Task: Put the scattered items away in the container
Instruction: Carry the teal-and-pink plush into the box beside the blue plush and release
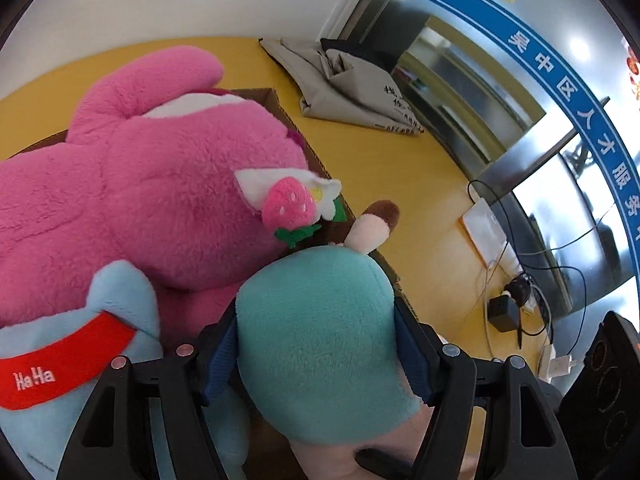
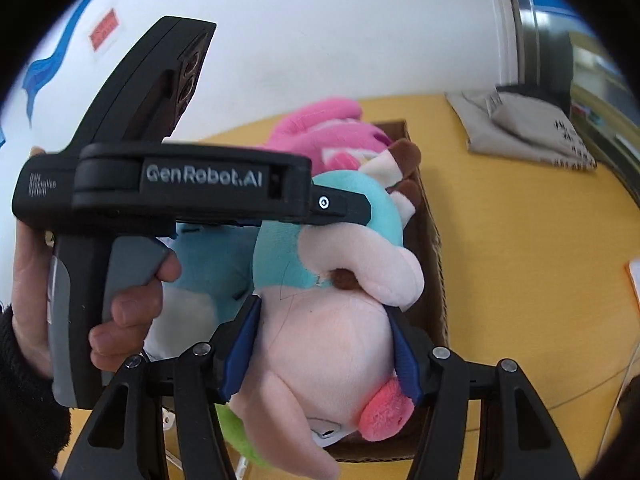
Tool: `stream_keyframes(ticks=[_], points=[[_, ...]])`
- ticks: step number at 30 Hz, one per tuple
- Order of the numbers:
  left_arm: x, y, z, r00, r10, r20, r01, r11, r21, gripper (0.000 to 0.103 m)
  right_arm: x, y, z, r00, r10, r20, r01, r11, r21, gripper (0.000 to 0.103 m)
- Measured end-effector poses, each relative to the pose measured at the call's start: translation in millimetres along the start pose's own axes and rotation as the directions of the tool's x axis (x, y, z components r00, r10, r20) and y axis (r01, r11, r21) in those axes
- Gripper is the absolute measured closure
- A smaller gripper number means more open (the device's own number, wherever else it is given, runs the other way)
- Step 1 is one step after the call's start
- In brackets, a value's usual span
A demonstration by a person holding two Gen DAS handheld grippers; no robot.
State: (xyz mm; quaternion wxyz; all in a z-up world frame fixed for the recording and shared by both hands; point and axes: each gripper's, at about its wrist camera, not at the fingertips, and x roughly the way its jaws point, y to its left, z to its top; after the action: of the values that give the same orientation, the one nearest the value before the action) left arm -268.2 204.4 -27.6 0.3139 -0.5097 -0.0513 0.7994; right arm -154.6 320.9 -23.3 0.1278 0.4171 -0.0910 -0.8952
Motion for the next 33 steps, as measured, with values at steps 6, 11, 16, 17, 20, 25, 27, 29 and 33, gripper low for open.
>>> stream_keyframes(ticks=[6,11,16,17,20,25,27,29,33], points=[[23,-2,2,1.0,0.01,-0.024,-0.009,1.0,0.011,0.023,-24,9,-5,0.996,-0.068,0.056,0.07,0.996,-0.049,0.043],[37,-9,3,0.998,0.039,-0.045,-0.037,0.999,0.037,0.019,-4,20,-12,0.993,-0.118,-0.003,0.116,0.981,-0.154,0.052],[31,-13,0,0.998,0.058,-0.039,-0.055,0.997,0.061,0.019,13,21,-20,0.992,-0.126,-0.015,0.122,0.981,-0.148,0.053],[29,-13,-1,0.997,0.063,-0.036,-0.06,0.996,0.064,0.019,13,24,-22,0.992,-0.127,-0.014,0.124,0.981,-0.151,0.053],[11,-18,-5,0.998,0.068,-0.016,-0.066,0.995,0.073,0.02,10,24,-23,0.993,-0.119,-0.008,0.117,0.985,-0.129,0.052],[-59,-16,-24,0.994,0.027,0.11,-0.036,0.996,0.083,0.021,-10,32,-17,0.993,-0.113,0.026,0.114,0.992,-0.059,0.028],[-98,-9,-37,0.984,0.022,0.179,-0.037,0.996,0.082,0.015,-27,46,-19,0.993,-0.101,0.061,0.105,0.992,-0.069,0.024],[-133,1,-53,0.969,0.032,0.243,-0.051,0.996,0.071,0.005,-43,62,-23,0.99,-0.115,0.083,0.122,0.989,-0.08,0.024],[-197,-6,-105,0.916,0.187,0.354,-0.21,0.977,0.026,0.0,-72,97,-33,0.978,-0.173,0.117,0.189,0.973,-0.134,0.024]])
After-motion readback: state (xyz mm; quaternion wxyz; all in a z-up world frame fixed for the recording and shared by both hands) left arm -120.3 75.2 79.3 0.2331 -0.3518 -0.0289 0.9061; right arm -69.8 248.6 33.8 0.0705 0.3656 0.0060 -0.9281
